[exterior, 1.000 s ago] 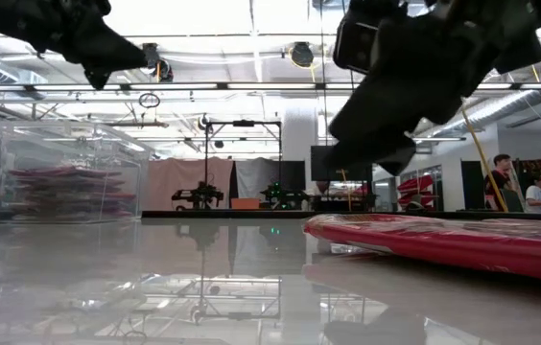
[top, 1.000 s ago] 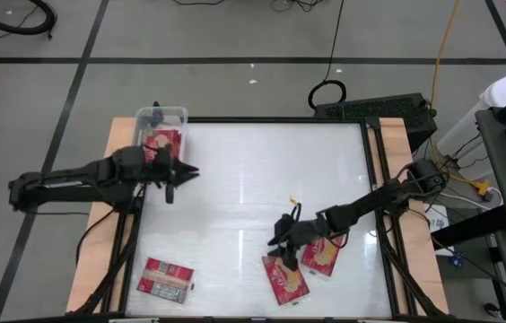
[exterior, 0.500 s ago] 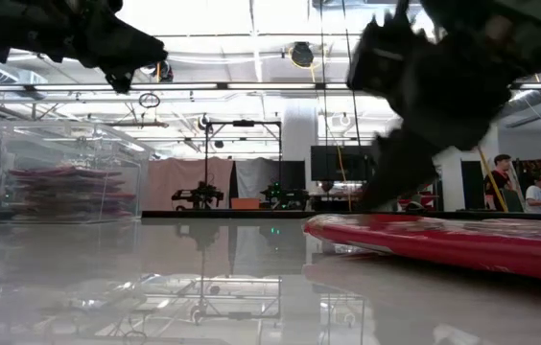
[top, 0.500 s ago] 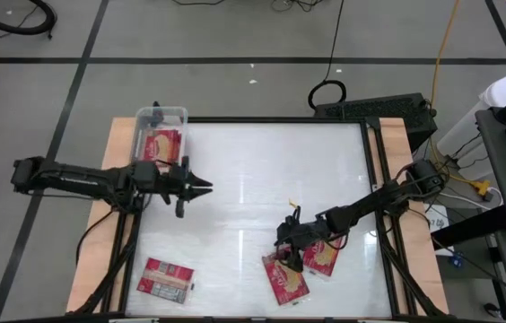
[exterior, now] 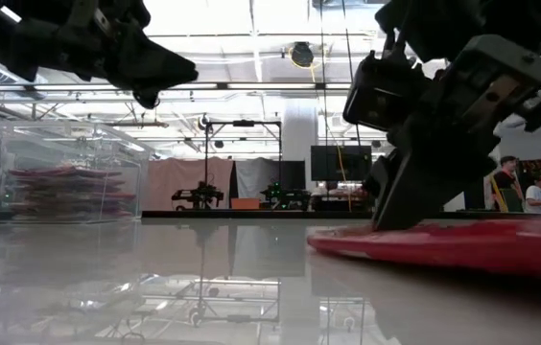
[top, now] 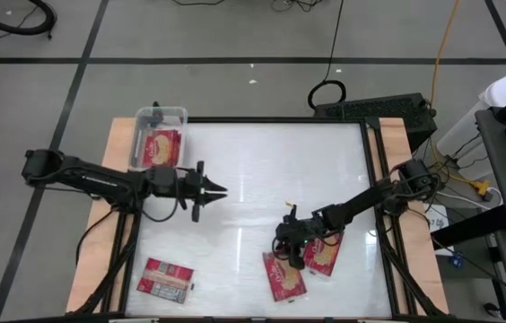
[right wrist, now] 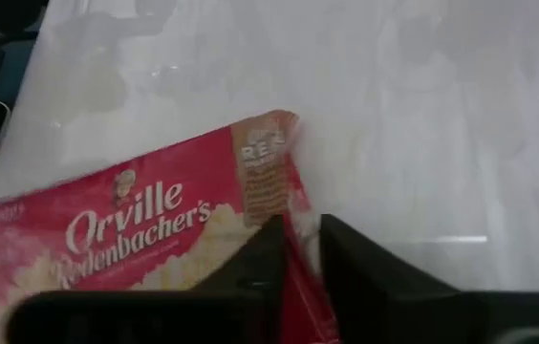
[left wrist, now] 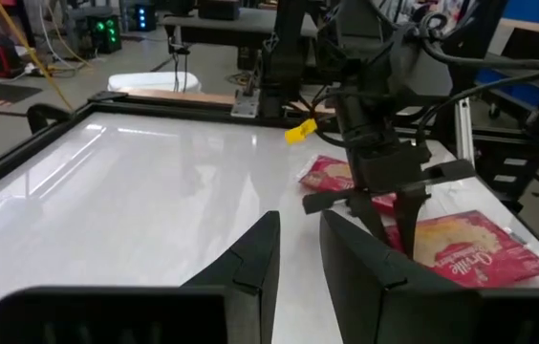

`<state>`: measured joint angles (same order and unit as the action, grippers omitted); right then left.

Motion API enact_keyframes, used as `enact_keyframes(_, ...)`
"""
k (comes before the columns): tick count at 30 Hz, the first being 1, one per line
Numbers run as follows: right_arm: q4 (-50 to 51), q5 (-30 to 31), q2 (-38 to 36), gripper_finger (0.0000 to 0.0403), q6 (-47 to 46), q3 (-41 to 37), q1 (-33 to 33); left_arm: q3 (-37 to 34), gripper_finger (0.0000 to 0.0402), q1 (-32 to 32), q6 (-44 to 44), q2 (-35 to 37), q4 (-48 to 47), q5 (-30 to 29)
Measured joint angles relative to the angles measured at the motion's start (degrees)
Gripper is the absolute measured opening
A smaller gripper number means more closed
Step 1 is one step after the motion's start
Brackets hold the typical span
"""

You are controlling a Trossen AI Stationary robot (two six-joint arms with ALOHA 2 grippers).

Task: Sort popcorn bags into baskets
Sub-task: Stack the red popcorn pack into the bin

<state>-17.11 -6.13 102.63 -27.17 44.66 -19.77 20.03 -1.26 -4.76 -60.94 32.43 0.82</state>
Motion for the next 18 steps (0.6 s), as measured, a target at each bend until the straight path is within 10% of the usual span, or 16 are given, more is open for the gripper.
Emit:
enact_keyframes(4,-2.2,-0.1,0.2,0.0008,4.6,0.0,1.3,0.0,0.0081,0.0,0.1,-3.4,3.5,0.0)
enact_keyframes(18,-7.7,7.7,0.2,0.0001,14.4,-0.1,10.5,0.0,0.0082,-0.4,-4.4,-11.4,5.5,-0.9)
